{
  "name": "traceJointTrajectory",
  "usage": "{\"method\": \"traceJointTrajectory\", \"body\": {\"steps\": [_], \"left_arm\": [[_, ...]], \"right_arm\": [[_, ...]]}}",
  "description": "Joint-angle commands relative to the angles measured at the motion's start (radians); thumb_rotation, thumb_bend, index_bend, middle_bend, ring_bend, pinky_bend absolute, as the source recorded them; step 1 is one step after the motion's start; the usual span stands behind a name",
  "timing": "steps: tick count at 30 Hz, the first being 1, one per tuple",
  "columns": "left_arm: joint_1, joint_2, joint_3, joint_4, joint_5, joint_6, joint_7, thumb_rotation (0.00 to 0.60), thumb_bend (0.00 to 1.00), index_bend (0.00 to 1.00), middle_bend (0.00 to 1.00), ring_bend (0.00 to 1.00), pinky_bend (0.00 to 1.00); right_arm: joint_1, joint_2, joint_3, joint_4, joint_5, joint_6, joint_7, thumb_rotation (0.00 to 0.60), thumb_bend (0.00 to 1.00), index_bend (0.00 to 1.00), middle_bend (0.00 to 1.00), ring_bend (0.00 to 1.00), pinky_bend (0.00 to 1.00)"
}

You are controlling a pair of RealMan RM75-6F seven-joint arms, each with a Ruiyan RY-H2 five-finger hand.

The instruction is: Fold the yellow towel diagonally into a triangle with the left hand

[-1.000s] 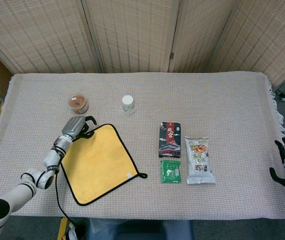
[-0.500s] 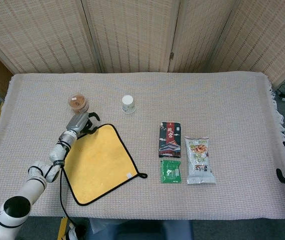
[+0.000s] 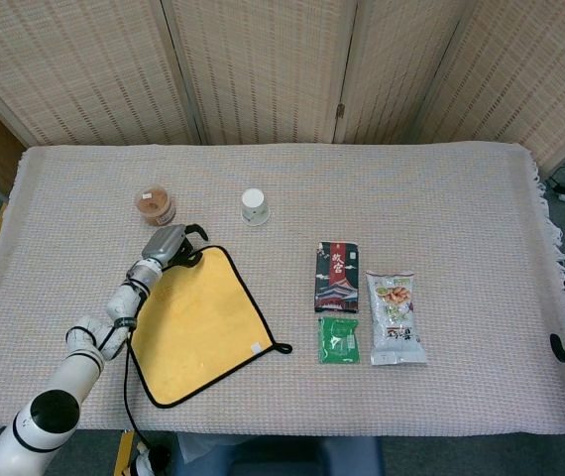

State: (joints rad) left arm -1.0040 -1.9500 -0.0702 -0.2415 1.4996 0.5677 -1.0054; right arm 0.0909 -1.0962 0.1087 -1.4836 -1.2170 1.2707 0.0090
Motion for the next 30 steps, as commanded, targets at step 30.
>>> {"method": "traceJointTrajectory", "body": {"steps": [30], "left_arm": [[0.001, -0.083, 0.028, 0.092, 0.006, 0.034, -0.061, 0.600, 0.48, 0.55, 1.00, 1.00, 1.00]], "right_arm": [[-0.024, 0.017, 0.002, 0.004, 0.013, 0.000, 0.029, 0.600, 0.45, 0.00, 0.00, 0.00, 0.00]]}}
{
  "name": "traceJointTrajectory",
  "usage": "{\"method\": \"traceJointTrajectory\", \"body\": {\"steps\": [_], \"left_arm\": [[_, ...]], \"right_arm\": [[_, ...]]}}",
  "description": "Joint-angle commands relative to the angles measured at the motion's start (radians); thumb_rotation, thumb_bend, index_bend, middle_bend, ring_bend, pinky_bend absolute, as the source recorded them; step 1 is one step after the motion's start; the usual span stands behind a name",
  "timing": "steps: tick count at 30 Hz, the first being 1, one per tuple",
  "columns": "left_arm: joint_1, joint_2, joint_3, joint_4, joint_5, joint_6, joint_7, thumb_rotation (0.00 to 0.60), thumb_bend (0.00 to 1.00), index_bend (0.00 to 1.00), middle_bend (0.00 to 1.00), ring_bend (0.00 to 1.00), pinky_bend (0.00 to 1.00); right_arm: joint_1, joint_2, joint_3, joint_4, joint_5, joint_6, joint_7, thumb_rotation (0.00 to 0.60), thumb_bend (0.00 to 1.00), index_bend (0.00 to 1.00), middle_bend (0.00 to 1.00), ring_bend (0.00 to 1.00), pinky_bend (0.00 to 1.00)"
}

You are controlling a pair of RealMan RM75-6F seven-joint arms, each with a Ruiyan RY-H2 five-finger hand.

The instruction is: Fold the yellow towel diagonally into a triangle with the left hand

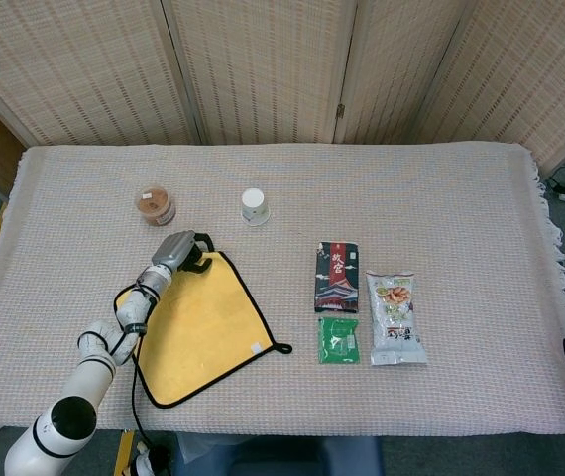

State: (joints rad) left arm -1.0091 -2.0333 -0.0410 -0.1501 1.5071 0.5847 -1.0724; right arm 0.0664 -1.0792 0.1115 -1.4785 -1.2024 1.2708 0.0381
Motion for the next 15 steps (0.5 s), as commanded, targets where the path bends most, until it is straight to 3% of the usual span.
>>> {"method": "traceJointTrajectory", "body": {"steps": [1, 9, 15], "left_arm": [[0.009, 0.001, -0.002, 0.000, -0.002, 0.029, 0.009, 0.600, 0.48, 0.55, 1.00, 1.00, 1.00], [0.100, 0.030, 0.007, -0.067, 0.009, 0.250, 0.069, 0.600, 0.48, 0.56, 1.00, 1.00, 1.00], [0.211, 0.095, 0.008, -0.229, 0.015, 0.483, 0.183, 0.600, 0.48, 0.56, 1.00, 1.00, 1.00]], "right_arm": [[0.001, 0.001, -0.001, -0.002, -0.003, -0.001, 0.000, 0.600, 0.45, 0.00, 0.00, 0.00, 0.00], [0.000, 0.004, -0.009, -0.022, -0.041, 0.016, 0.000, 0.600, 0.45, 0.00, 0.00, 0.00, 0.00], [-0.002, 0.009, -0.023, -0.045, -0.094, 0.040, 0.003, 0.600, 0.45, 0.00, 0.00, 0.00, 0.00]]}}
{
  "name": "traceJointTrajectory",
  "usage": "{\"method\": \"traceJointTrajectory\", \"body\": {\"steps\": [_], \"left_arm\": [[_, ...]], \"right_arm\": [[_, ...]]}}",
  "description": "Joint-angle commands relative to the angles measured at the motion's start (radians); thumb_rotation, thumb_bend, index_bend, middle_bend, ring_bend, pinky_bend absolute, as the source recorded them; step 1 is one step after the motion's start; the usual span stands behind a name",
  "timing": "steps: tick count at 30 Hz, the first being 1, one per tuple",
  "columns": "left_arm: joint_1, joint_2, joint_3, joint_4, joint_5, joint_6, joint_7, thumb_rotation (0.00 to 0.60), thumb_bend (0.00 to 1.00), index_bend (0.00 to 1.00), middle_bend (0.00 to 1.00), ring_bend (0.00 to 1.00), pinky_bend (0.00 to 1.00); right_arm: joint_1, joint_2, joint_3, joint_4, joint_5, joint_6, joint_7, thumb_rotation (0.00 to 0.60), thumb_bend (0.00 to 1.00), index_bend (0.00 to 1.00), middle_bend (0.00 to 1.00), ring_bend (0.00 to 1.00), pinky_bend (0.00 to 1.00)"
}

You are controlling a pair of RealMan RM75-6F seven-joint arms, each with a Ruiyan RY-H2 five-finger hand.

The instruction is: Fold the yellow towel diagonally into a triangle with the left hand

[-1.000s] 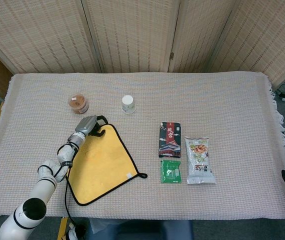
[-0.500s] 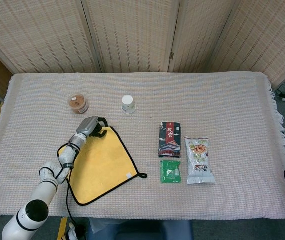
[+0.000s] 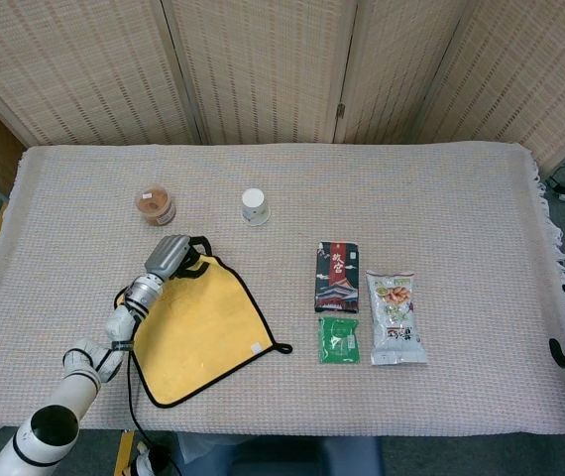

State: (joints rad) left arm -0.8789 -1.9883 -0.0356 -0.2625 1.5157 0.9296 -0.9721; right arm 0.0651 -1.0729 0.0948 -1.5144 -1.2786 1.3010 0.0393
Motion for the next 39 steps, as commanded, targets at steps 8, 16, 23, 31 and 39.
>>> {"method": "traceJointTrajectory", "body": {"steps": [8, 16, 23, 31, 39], "left_arm": [[0.219, 0.224, 0.011, -0.497, -0.002, 0.304, 0.339, 0.600, 0.48, 0.56, 1.00, 1.00, 1.00], [0.327, 0.350, 0.035, -0.793, -0.004, 0.401, 0.522, 0.600, 0.48, 0.56, 1.00, 1.00, 1.00], [0.434, 0.405, 0.084, -0.943, 0.043, 0.524, 0.624, 0.600, 0.48, 0.57, 1.00, 1.00, 1.00], [0.516, 0.419, 0.135, -1.002, 0.097, 0.590, 0.671, 0.600, 0.48, 0.57, 1.00, 1.00, 1.00], [0.576, 0.408, 0.168, -1.019, 0.141, 0.629, 0.690, 0.600, 0.48, 0.57, 1.00, 1.00, 1.00]], "right_arm": [[-0.004, 0.006, -0.030, -0.034, -0.084, 0.035, 0.006, 0.600, 0.45, 0.00, 0.00, 0.00, 0.00], [-0.008, 0.004, -0.042, -0.046, -0.122, 0.057, 0.002, 0.600, 0.45, 0.00, 0.00, 0.00, 0.00], [-0.013, 0.001, -0.056, -0.056, -0.161, 0.081, -0.007, 0.600, 0.45, 0.00, 0.00, 0.00, 0.00], [-0.020, -0.007, -0.070, -0.066, -0.199, 0.108, -0.017, 0.600, 0.45, 0.00, 0.00, 0.00, 0.00], [-0.026, -0.015, -0.085, -0.075, -0.228, 0.125, -0.030, 0.600, 0.45, 0.00, 0.00, 0.00, 0.00]]}}
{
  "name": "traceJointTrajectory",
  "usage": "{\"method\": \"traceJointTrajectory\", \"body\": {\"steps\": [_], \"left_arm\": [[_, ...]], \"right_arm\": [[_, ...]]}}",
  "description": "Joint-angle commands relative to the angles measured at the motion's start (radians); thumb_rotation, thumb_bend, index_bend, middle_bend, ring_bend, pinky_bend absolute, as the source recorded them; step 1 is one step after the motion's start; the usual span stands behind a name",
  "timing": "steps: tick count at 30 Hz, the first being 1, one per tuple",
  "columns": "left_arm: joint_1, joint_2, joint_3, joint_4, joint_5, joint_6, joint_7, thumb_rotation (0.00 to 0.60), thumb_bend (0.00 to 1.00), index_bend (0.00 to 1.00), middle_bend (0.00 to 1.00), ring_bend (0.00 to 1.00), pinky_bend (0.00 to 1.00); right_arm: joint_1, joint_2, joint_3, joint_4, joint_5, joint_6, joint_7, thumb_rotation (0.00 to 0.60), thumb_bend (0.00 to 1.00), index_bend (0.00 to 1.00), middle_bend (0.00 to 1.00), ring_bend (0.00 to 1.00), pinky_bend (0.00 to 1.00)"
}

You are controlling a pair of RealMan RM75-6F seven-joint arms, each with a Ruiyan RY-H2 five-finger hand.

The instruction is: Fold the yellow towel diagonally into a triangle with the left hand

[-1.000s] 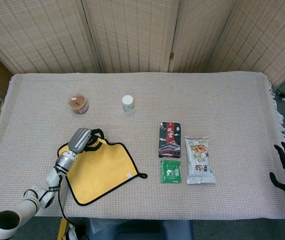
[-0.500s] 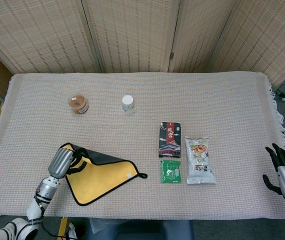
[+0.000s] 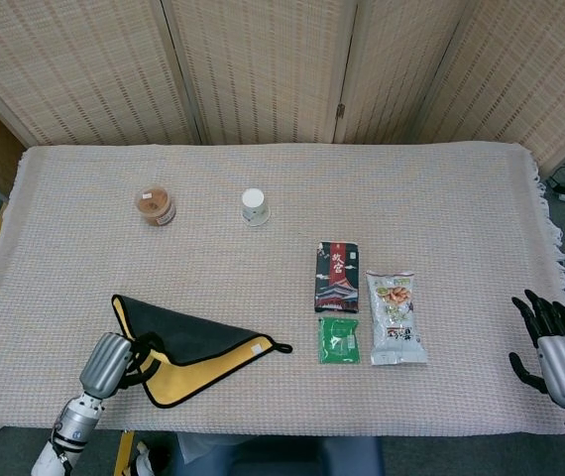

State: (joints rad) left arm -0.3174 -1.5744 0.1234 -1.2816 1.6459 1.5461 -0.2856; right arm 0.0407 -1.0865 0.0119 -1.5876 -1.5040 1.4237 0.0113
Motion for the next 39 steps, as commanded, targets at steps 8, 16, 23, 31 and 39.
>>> {"method": "traceJointTrajectory", "body": {"steps": [8, 16, 23, 31, 39], "left_arm": [[0.072, -0.033, 0.032, 0.030, 0.055, 0.060, 0.019, 0.600, 0.48, 0.57, 1.00, 1.00, 1.00], [0.112, -0.055, 0.044, 0.077, 0.063, 0.059, 0.001, 0.600, 0.48, 0.57, 1.00, 1.00, 1.00], [0.133, -0.055, 0.044, 0.109, 0.075, 0.071, -0.026, 0.600, 0.48, 0.55, 1.00, 1.00, 1.00], [0.151, -0.029, 0.065, 0.128, 0.095, 0.068, -0.062, 0.600, 0.48, 0.51, 1.00, 1.00, 1.00], [0.152, 0.003, 0.075, 0.112, 0.108, 0.043, -0.068, 0.600, 0.48, 0.24, 1.00, 1.00, 1.00]], "right_arm": [[-0.007, -0.003, -0.014, -0.005, -0.027, 0.016, -0.005, 0.600, 0.45, 0.00, 0.00, 0.00, 0.00], [-0.017, -0.003, -0.026, -0.002, -0.047, 0.033, -0.002, 0.600, 0.45, 0.00, 0.00, 0.00, 0.00], [-0.020, -0.008, -0.033, -0.001, -0.058, 0.036, -0.010, 0.600, 0.45, 0.00, 0.00, 0.00, 0.00], [-0.017, -0.020, -0.030, -0.002, -0.045, 0.024, -0.027, 0.600, 0.45, 0.00, 0.00, 0.00, 0.00], [-0.018, -0.024, -0.030, -0.010, -0.045, 0.029, -0.040, 0.600, 0.45, 0.00, 0.00, 0.00, 0.00]]}}
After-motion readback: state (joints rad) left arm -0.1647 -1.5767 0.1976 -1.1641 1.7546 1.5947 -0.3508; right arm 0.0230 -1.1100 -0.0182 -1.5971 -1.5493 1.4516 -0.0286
